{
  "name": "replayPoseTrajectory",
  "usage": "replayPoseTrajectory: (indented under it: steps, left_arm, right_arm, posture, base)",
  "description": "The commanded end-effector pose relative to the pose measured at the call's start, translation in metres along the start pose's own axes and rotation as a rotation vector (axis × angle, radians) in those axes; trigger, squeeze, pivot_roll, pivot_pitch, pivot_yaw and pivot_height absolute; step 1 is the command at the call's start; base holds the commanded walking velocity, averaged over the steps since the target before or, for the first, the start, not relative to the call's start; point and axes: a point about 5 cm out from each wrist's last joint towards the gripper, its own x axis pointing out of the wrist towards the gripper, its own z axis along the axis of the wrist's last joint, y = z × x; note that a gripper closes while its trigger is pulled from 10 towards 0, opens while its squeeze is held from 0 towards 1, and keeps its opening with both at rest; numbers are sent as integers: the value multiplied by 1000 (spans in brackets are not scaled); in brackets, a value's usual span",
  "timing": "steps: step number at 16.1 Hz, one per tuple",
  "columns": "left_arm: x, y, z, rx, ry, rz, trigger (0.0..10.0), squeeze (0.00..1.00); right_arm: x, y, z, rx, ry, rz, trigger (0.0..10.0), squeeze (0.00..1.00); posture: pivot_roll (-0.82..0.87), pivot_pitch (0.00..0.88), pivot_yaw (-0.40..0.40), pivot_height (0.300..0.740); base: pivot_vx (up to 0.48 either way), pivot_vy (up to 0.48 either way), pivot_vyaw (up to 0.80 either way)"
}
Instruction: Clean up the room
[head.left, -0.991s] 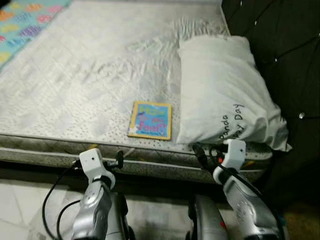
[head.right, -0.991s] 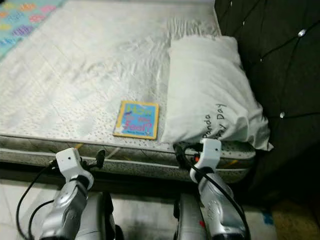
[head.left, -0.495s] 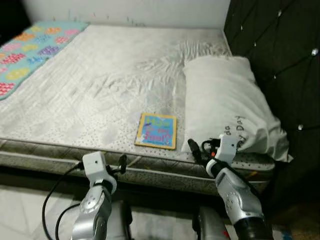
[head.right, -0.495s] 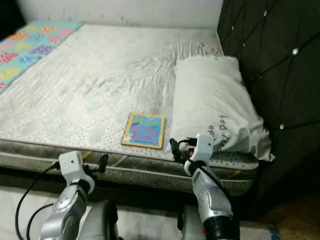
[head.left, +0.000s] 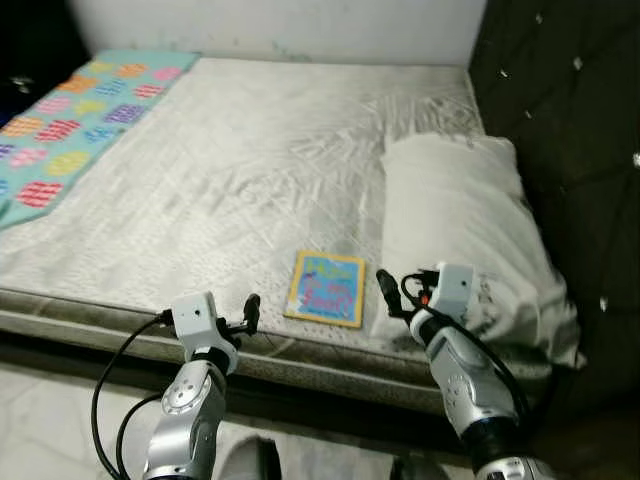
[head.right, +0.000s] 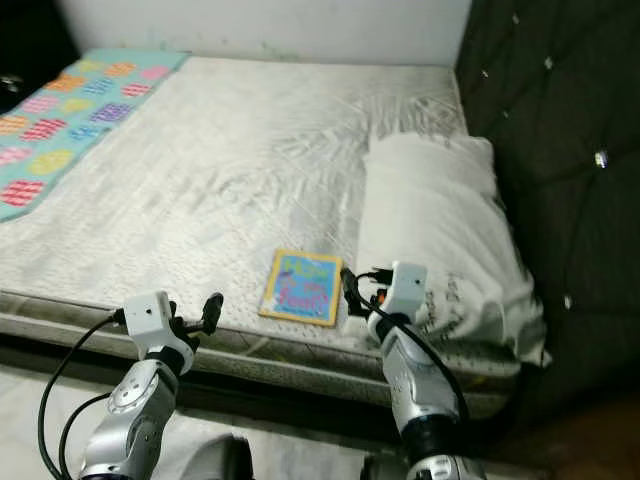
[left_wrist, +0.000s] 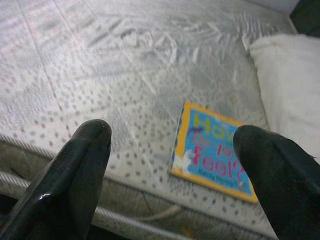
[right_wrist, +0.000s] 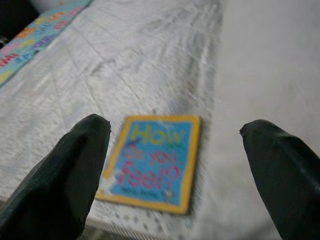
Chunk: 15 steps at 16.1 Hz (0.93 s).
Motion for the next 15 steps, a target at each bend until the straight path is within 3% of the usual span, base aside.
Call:
replayPoseTrajectory:
  steps: [1,6,9,12,15]
  left_arm:
    - [0,2,-2,-8,2,-3,10000,0]
    - [-1,-3,2,33,2,-96,10000,0]
    - [-5,2,2,58,28,-136,10000,0]
    - [-3,9,-1,-7,36,-88,10000,0]
    - [1,13,-1,-42,33,-44,10000,0]
  right_arm:
    - [1,1,-1,3,-1,4,10000,0]
    - [4,3,-1,-12,-10,11,10000,0]
    - [4,2,5,-28,-34,3,10000,0]
    - [-1,3,-2,-39,-41,5,10000,0]
    - [-1,-1,-3,-31,-28,-15,10000,0]
  posture:
    - [-65,0,44,740]
    - [-48,0,39,740]
    - [-37,0,39,740]
    - [-59,0,44,740]
    - [-65,0,45,740]
  base:
    - [0,0,0]
    - [0,0,0]
    - [0,0,0]
    - [0,0,0]
    - [0,0,-515]
